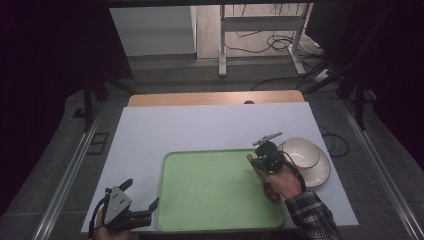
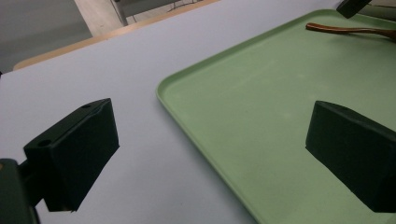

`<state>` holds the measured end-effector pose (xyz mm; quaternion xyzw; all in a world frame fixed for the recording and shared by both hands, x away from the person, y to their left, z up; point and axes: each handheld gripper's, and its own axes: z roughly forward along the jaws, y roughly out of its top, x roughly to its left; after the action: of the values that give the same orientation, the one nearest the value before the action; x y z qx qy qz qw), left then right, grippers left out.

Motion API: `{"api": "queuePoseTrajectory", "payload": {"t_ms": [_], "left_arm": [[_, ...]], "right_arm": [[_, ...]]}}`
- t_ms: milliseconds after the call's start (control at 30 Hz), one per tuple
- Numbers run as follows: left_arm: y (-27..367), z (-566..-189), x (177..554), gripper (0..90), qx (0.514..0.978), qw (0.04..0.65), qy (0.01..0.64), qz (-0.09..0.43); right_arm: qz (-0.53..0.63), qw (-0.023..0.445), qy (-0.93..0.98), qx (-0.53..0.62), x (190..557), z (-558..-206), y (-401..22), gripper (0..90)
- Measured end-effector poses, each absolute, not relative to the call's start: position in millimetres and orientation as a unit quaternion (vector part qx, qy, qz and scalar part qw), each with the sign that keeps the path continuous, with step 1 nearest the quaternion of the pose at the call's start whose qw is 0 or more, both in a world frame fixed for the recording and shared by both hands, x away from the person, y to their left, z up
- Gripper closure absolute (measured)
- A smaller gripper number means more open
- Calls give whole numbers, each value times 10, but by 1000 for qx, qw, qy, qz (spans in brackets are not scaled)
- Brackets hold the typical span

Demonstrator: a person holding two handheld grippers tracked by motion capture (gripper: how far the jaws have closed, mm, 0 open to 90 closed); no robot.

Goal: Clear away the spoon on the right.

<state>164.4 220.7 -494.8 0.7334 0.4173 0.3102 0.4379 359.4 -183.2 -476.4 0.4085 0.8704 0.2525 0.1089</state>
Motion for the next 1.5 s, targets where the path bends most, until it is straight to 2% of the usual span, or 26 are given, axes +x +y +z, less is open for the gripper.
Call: {"api": "queuePoseTrajectory", "payload": {"t_ms": [467, 1500], "left_arm": [[2194, -4950, 1643, 23, 736, 436, 414, 311], [2193, -4947, 1642, 24, 734, 436, 416, 314]], "right_arm": [[241, 114, 873, 408, 3619, -4996, -1782, 899], [230, 129, 853, 450, 3684, -4986, -2030, 898]]}}
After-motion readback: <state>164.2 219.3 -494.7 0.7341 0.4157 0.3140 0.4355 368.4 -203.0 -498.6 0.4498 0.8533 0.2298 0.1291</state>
